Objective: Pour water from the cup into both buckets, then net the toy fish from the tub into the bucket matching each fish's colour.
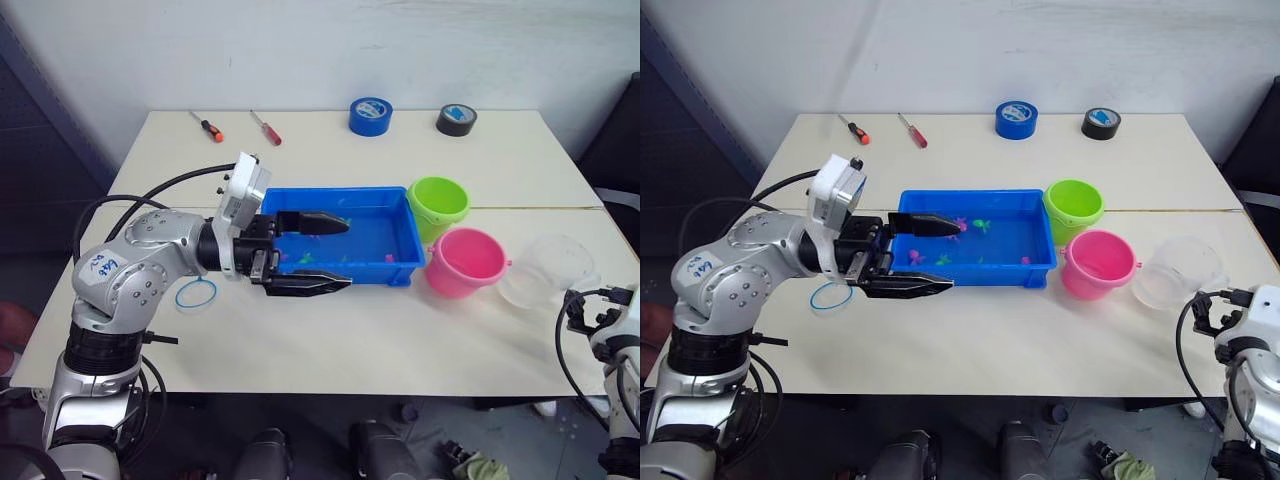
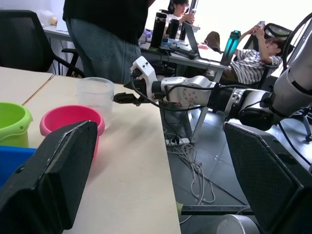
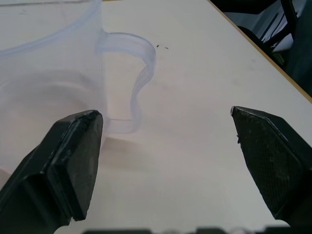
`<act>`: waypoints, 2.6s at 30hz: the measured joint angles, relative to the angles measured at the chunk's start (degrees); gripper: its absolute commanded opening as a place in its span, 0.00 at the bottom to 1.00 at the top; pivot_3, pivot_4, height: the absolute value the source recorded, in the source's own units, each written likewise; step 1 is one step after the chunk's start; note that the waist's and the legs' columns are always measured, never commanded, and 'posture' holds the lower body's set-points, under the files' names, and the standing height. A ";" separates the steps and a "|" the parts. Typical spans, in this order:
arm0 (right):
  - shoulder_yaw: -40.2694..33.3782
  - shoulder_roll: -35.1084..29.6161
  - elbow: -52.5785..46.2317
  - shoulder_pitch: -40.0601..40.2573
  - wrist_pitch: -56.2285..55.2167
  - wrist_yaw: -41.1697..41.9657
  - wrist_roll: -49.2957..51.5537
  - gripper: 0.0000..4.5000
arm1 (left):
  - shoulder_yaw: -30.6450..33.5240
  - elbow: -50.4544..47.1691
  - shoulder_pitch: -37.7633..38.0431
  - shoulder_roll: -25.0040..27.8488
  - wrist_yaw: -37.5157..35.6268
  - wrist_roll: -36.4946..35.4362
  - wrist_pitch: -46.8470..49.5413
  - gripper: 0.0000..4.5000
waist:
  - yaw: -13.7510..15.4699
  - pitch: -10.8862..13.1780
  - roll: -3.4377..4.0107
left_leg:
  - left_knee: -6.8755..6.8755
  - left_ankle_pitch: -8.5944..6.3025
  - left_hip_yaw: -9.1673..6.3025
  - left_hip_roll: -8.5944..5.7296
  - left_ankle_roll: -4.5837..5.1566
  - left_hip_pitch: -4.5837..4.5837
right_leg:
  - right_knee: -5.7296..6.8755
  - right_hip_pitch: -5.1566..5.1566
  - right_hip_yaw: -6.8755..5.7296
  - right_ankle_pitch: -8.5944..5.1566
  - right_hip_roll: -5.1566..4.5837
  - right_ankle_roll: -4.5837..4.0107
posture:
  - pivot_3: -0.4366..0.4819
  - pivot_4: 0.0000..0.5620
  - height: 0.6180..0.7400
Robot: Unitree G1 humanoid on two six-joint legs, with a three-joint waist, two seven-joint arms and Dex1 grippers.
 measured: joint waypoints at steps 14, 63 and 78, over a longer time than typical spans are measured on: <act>0.59 -2.40 9.81 -5.04 -5.76 1.16 -2.38 0.99 | -0.35 -0.01 0.02 0.47 -0.11 0.49 -0.73 1.00 | 0.02 0.00 0.00 | 0.01 0.01 0.01 0.00 -0.02 0.00 | 0.02 0.00 0.00 0.00 0.02 0.00 | 0.48 0.27 1.00; -0.07 -1.65 12.40 -6.42 -10.67 10.36 5.21 0.01 | -0.45 1.00 0.60 -0.14 -1.05 2.82 -3.29 1.00 | 0.07 0.01 0.02 | 0.08 0.15 0.04 0.05 -0.27 -0.02 | 0.02 0.00 0.03 0.01 0.01 0.02 | 0.48 0.27 1.00; 6.67 -8.19 -15.01 0.33 -7.95 4.01 -10.22 0.01 | -2.14 6.23 -0.51 -2.66 -1.58 6.47 -5.16 1.00 | 0.21 0.07 0.16 | 0.09 0.13 0.02 0.03 -0.28 -0.03 | 0.11 -0.06 0.04 0.01 0.07 0.02 | 0.48 0.27 1.00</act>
